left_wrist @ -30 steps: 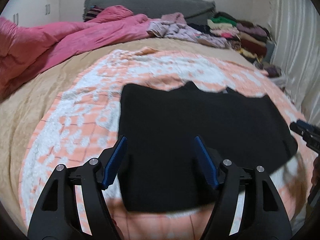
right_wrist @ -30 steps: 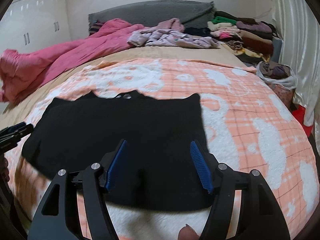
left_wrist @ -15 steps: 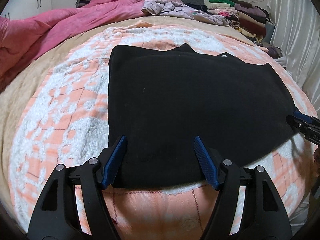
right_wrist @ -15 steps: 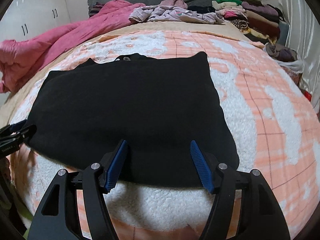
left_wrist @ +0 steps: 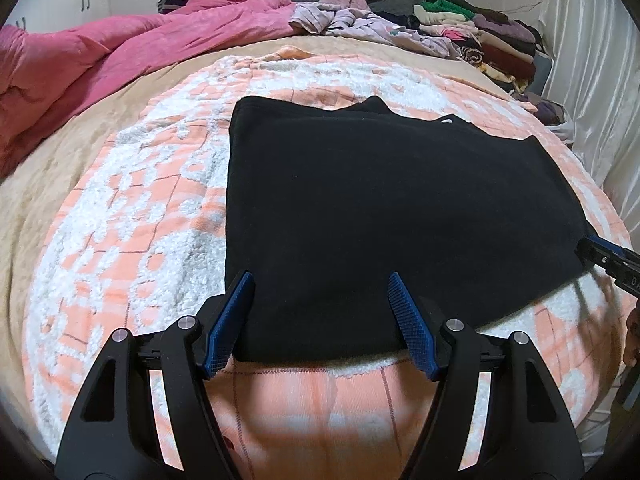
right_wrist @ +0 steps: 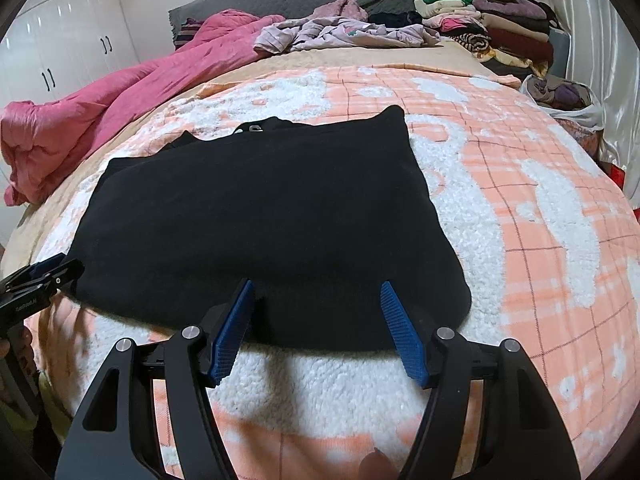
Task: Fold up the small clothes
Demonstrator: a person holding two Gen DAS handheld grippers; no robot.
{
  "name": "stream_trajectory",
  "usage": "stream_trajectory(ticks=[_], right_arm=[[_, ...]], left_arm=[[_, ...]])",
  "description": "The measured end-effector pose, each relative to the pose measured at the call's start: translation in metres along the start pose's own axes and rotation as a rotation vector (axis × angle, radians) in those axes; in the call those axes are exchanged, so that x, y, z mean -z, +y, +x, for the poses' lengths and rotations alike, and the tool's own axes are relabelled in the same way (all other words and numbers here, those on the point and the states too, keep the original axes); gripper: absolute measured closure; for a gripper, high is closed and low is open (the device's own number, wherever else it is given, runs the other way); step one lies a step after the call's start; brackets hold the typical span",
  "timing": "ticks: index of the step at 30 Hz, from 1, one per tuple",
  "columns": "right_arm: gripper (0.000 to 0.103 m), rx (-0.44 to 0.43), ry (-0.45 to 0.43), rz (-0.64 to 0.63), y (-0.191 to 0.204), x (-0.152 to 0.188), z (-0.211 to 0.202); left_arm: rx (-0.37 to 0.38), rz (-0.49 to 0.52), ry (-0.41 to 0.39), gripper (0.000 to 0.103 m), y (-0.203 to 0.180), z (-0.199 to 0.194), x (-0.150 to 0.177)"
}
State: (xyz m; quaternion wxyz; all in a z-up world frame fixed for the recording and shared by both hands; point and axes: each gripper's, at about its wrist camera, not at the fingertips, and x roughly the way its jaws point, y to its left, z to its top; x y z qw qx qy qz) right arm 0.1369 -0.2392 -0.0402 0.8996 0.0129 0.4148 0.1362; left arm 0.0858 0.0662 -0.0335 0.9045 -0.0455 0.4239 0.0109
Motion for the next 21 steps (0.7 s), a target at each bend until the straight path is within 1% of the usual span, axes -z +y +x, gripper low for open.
stream_trajectory(ticks=[5, 9, 10, 11, 15, 19, 21], right_arm=[[0.032, -0.008, -0.016, 0.005, 0.000, 0.000, -0.011], [0.030, -0.010, -0.028, 0.004, 0.001, -0.001, -0.018], [0.028, -0.009, -0.029, 0.003, 0.001, -0.001, -0.019], [0.027, -0.009, -0.031, 0.003, 0.002, -0.001, -0.021], [0.026, -0.016, -0.035, 0.005, 0.003, -0.001, -0.026], [0.017, -0.016, -0.042, 0.006, 0.005, -0.002, -0.029], [0.015, -0.016, -0.044, 0.009, 0.005, -0.002, -0.030]], left_arm=[[0.009, -0.005, -0.010, 0.037, -0.001, -0.008, -0.002], [0.015, -0.002, -0.010, 0.033, -0.003, -0.013, -0.002], [0.017, -0.001, -0.010, 0.031, -0.004, -0.014, -0.002], [0.018, 0.000, -0.009, 0.031, -0.004, -0.015, -0.002], [0.022, 0.005, -0.008, 0.029, -0.006, -0.019, -0.001], [0.025, 0.010, -0.006, 0.028, -0.008, -0.021, -0.002], [0.025, 0.013, -0.005, 0.021, -0.008, -0.022, -0.001]])
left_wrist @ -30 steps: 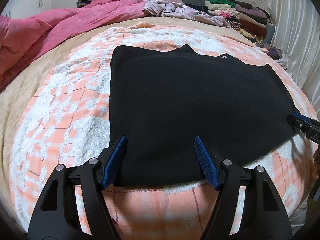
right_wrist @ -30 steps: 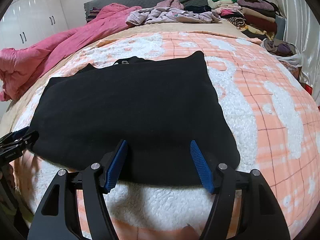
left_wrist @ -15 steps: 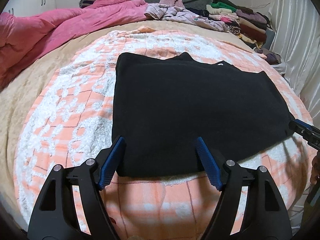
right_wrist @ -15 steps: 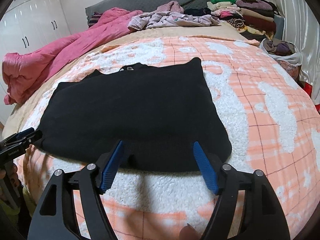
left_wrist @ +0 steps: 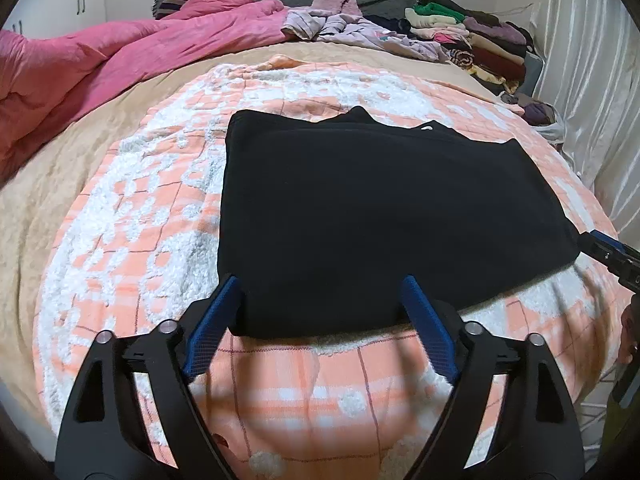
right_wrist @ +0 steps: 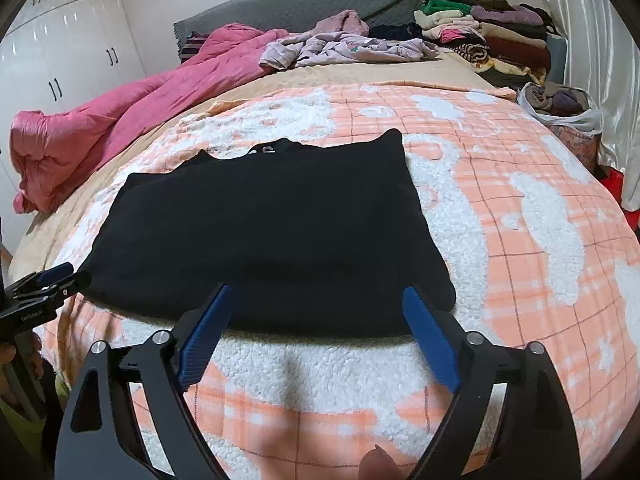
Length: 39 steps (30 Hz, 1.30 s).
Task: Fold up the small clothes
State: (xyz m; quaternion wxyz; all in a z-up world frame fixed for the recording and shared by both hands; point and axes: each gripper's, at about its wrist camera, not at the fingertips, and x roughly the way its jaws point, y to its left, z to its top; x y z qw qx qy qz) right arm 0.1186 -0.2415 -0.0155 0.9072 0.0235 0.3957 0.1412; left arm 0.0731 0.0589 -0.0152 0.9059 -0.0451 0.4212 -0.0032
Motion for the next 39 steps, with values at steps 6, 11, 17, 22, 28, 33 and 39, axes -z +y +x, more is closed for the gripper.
stream_trajectory(ticks=[6, 11, 17, 22, 28, 33, 39], right_arm=[[0.007, 0.003, -0.006, 0.004, 0.000, -0.001, -0.006], [0.005, 0.007, -0.011, 0.006, 0.003, 0.001, -0.011], [0.004, 0.009, -0.019, 0.003, 0.007, 0.003, -0.018], [0.004, 0.006, -0.024, -0.008, 0.013, 0.004, -0.022], [0.004, -0.006, -0.034, -0.034, 0.028, 0.002, -0.028], [0.004, -0.015, -0.042, -0.078, 0.047, 0.000, -0.031], [0.004, -0.036, -0.048, -0.110, 0.066, -0.003, -0.034]], left_arm=[[0.001, 0.010, -0.005, 0.016, -0.002, -0.008, 0.001], [-0.003, 0.009, -0.008, 0.011, -0.002, -0.014, 0.000], [-0.004, 0.008, -0.023, 0.009, 0.001, -0.024, 0.000], [-0.007, -0.003, -0.035, 0.009, 0.005, -0.031, 0.001], [-0.011, -0.023, -0.048, 0.009, 0.013, -0.037, 0.000], [-0.015, -0.041, -0.059, 0.009, 0.020, -0.041, -0.001], [-0.015, -0.057, -0.068, 0.009, 0.026, -0.045, -0.001]])
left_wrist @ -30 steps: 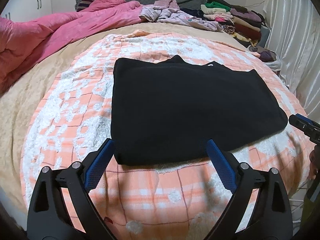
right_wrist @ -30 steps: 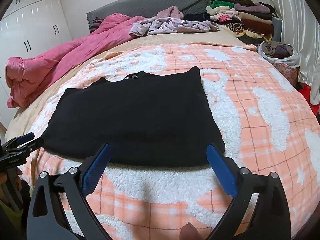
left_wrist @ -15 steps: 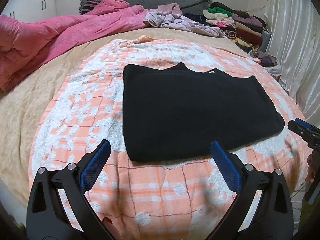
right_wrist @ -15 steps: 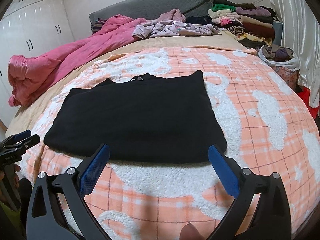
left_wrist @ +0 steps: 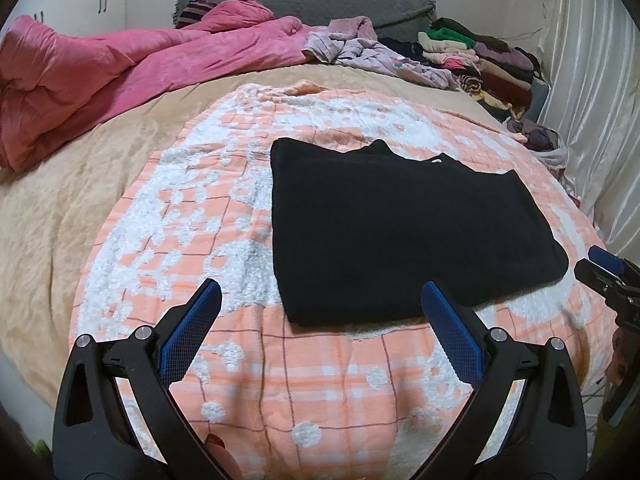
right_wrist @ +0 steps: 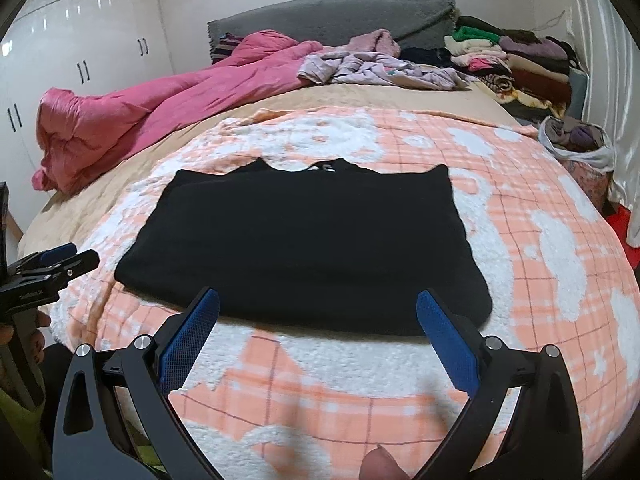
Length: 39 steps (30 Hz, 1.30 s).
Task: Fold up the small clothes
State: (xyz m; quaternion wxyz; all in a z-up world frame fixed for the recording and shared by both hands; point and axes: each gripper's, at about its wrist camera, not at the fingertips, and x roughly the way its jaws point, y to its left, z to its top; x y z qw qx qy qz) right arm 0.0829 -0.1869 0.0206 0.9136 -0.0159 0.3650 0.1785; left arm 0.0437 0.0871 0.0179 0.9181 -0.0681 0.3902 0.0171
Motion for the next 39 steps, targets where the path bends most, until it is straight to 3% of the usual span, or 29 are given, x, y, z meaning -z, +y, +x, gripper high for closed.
stream_trajectory(ticks=[39], right_arm=[[0.004, -0.153, 0.031, -0.209, 0.105, -0.011, 0.022]], left_arm=[[-0.074, -0.128, -0.039, 0.009, 0.058, -0.012, -0.009]])
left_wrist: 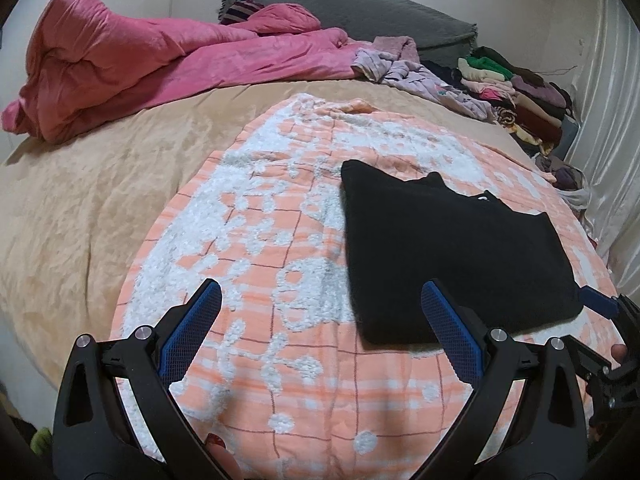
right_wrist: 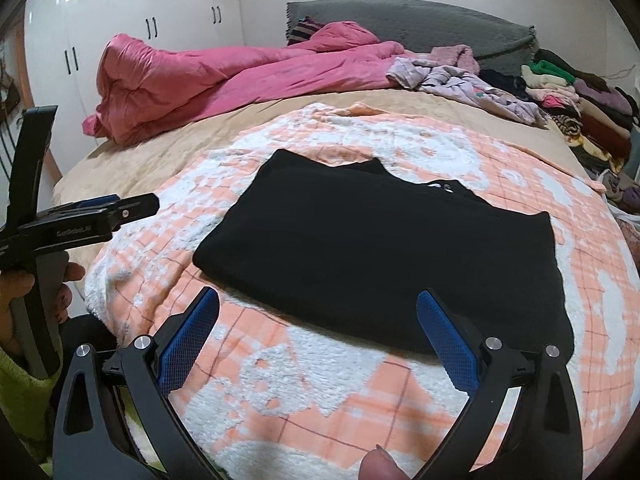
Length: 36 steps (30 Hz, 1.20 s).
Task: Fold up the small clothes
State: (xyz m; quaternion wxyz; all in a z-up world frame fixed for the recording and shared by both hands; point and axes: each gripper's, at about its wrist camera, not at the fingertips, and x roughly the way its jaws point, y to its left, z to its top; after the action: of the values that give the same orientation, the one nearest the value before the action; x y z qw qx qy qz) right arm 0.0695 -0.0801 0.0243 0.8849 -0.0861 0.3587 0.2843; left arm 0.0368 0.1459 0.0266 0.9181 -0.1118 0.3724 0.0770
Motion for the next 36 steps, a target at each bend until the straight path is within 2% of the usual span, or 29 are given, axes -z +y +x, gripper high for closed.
stream_trajectory(ticks=[21, 27, 36], right_arm=[[0.004, -0.066, 0.038, -0.130, 0.047, 0.004, 0.043], [0.004, -0.043, 0.049, -0.178, 0.057, 0.007, 0.059], [0.004, -0.038, 0.085, -0.172, 0.057, 0.011, 0.081]], left_arm=[[-0.099, -0.030, 0.022, 0.009, 0.022, 0.028, -0.004], [-0.111, -0.040, 0.033, 0.009, 0.026, 0.035, -0.006], [-0.112, -0.033, 0.049, 0.009, 0.022, 0.050, -0.016]])
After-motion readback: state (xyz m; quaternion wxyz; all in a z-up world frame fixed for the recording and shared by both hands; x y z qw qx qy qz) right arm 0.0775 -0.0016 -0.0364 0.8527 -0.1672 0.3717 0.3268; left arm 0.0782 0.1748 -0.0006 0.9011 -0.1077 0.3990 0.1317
